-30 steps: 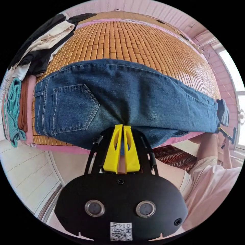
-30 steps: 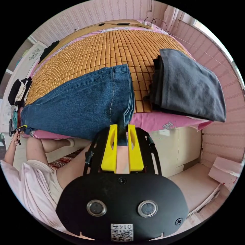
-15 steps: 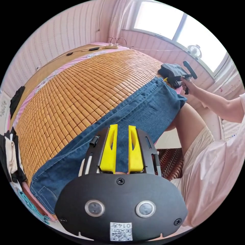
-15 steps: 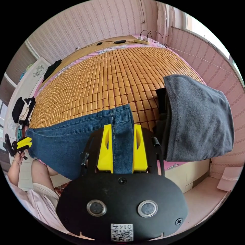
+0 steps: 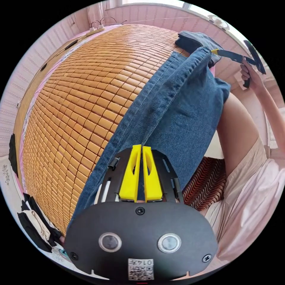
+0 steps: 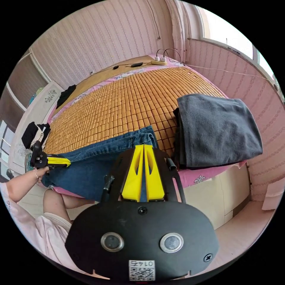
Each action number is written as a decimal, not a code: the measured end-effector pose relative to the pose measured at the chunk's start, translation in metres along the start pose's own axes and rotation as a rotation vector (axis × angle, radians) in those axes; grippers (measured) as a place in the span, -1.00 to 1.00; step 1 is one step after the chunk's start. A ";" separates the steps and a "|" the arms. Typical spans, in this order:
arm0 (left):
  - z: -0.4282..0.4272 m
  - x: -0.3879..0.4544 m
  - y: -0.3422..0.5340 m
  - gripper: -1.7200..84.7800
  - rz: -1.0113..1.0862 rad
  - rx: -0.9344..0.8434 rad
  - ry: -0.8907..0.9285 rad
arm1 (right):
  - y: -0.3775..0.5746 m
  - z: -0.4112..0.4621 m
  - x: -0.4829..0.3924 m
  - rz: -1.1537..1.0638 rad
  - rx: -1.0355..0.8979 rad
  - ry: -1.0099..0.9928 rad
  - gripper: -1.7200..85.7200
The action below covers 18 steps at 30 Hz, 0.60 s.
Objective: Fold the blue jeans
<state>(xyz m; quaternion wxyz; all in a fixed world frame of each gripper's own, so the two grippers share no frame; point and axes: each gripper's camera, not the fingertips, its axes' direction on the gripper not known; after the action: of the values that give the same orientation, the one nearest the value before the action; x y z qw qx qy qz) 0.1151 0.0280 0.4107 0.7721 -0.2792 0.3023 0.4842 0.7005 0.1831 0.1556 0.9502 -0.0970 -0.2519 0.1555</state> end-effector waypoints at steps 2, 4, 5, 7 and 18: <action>-0.022 0.011 0.010 -0.98 0.034 0.073 -0.026 | 0.030 -0.057 -0.005 -0.021 0.078 -0.021 -0.97; -0.046 0.014 0.020 -0.98 0.023 0.128 -0.003 | 0.047 -0.099 -0.007 0.006 0.167 0.030 -0.97; -0.060 0.013 0.027 -0.98 0.016 0.162 0.026 | 0.053 -0.128 -0.006 0.029 0.240 0.094 -0.97; -0.073 0.006 0.028 -0.98 -0.003 0.195 0.058 | 0.047 -0.156 0.002 0.037 0.316 0.102 -0.97; -0.040 -0.007 0.000 -0.98 -0.054 0.128 0.052 | 0.087 -0.037 0.022 0.011 -0.221 0.007 -0.77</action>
<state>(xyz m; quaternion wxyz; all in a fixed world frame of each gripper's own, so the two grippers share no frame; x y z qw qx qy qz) 0.1049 -0.0048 0.3896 0.7931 -0.2498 0.3448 0.4355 0.7155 0.2680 0.1110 0.9338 -0.2029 -0.2637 0.1316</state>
